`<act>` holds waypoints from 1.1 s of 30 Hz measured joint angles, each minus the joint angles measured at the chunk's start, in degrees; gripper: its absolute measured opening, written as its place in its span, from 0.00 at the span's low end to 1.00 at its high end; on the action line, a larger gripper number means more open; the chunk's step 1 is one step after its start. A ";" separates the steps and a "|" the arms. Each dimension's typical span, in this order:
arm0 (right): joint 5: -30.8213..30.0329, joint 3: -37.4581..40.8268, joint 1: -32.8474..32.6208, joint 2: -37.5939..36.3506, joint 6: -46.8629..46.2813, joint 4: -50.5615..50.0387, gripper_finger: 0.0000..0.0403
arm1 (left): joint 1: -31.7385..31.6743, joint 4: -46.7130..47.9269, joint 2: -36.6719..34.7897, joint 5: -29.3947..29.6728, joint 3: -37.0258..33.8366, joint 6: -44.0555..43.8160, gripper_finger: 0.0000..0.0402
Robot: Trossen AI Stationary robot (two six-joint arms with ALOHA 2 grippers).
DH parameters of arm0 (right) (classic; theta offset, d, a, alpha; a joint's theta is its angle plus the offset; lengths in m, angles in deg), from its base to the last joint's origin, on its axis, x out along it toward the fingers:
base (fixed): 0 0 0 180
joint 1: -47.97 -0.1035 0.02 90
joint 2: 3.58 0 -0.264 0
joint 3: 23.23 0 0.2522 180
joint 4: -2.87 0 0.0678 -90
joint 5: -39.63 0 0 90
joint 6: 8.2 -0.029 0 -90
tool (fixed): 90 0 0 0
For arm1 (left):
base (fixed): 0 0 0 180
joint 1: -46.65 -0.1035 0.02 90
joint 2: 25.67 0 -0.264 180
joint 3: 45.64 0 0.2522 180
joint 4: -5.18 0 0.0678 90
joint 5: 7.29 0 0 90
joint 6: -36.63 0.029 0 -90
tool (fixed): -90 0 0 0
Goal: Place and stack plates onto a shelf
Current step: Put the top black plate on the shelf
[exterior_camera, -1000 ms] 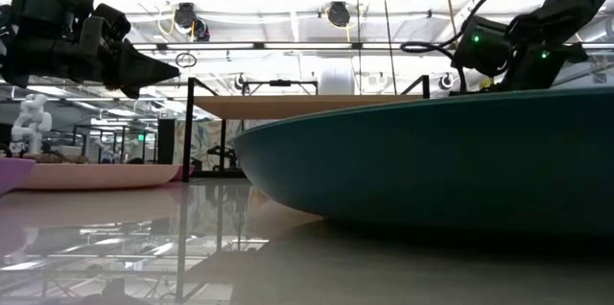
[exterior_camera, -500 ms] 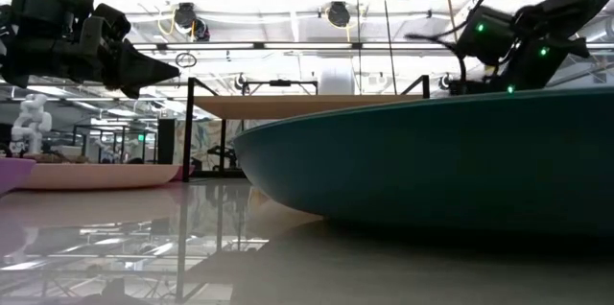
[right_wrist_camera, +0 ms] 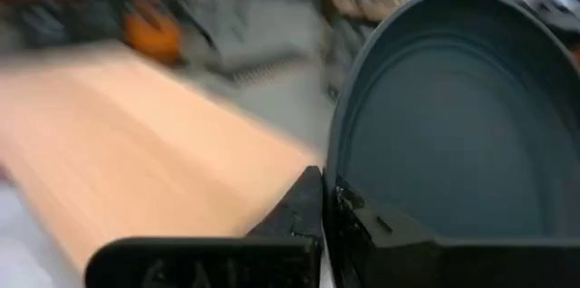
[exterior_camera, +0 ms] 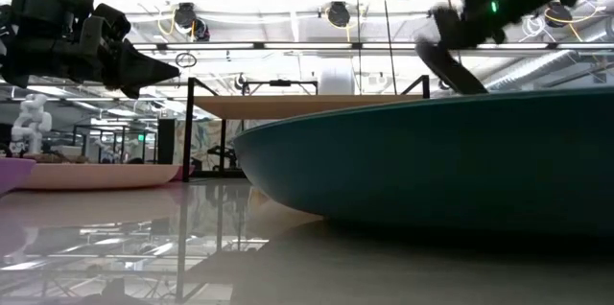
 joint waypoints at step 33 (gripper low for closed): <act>26.83 -12.79 -3.69 28.74 8.24 3.33 0.05 | -0.02 0.00 0.00 0.00 -0.02 0.00 0.05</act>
